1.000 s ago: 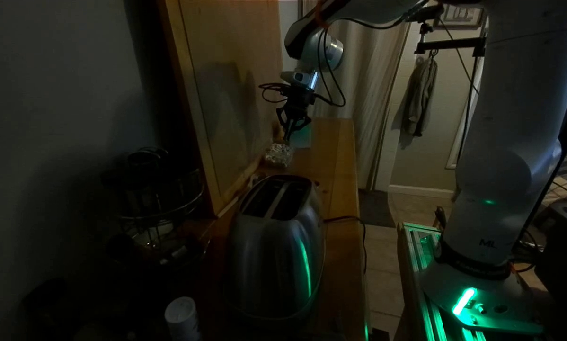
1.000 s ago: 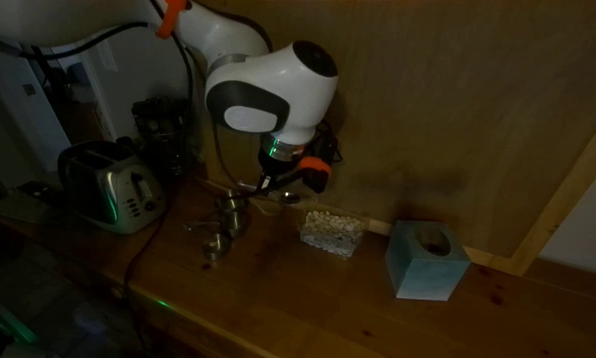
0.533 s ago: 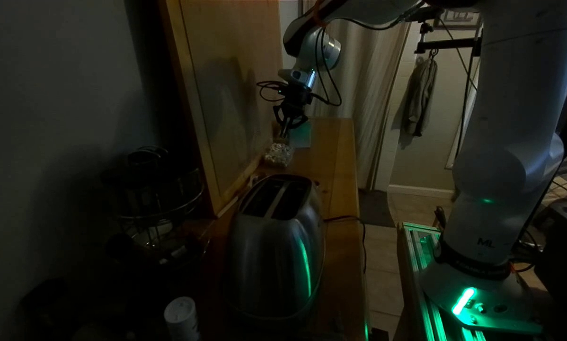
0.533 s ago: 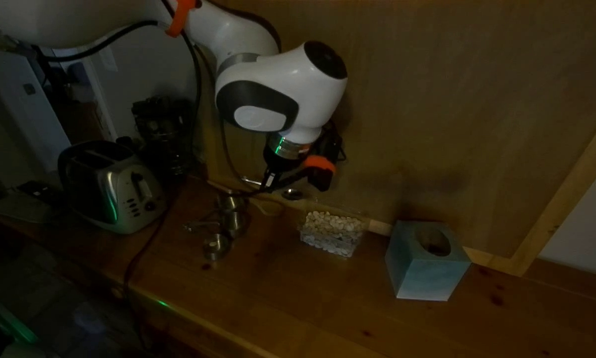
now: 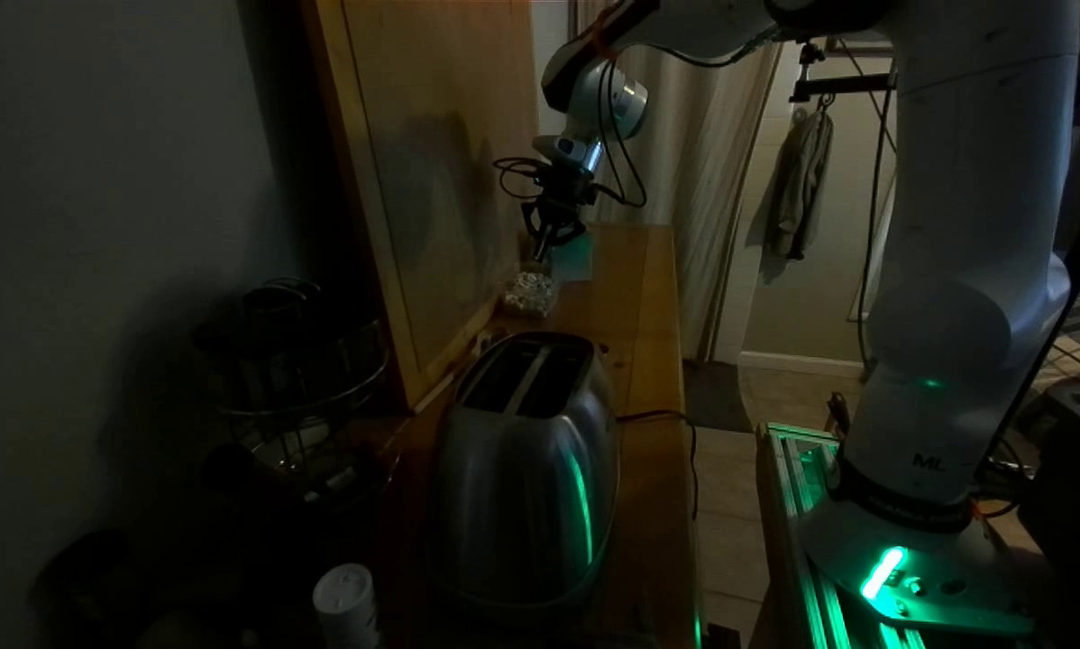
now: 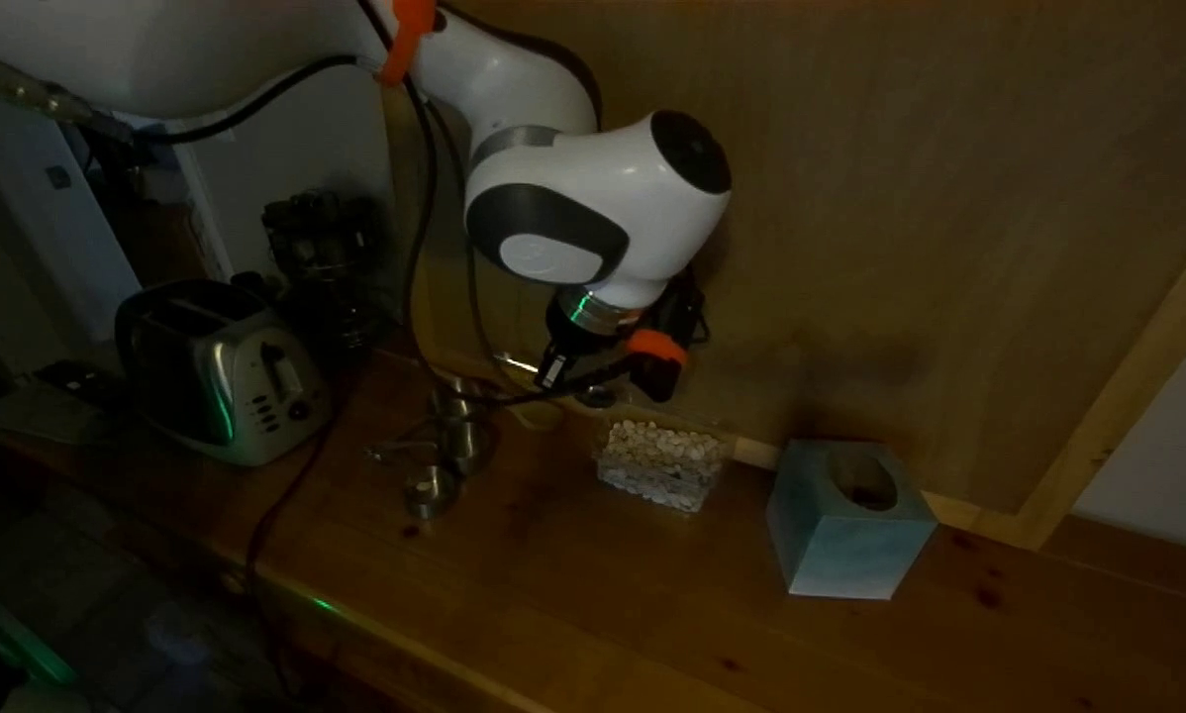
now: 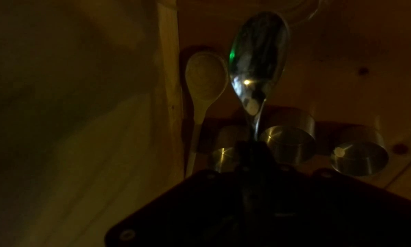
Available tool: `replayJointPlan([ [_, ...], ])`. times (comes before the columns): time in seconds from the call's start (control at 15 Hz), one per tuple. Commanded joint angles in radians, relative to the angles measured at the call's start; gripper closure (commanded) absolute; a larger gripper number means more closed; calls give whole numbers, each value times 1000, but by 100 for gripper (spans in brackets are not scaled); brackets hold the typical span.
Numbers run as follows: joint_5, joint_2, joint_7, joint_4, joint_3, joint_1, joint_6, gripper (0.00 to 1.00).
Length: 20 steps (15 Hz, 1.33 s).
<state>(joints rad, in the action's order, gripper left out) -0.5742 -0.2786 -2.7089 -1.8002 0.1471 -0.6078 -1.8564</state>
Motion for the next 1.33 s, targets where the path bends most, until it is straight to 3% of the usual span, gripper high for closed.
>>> replayJointPlan([
  [0.0, -51, -82, -36, 95, 29, 8, 68, 98],
  [0.4, -120, -159, -49, 152, 24, -21, 69, 98],
  [0.6, -129, -189, -25, 185, -57, -97, 68, 98],
  [0.67, -145, -198, -45, 185, -36, -88, 69, 98],
  [0.87, -154, -225, -34, 215, -71, -132, 69, 98],
  [1.27, -200, -281, -35, 248, -77, -161, 78, 98],
])
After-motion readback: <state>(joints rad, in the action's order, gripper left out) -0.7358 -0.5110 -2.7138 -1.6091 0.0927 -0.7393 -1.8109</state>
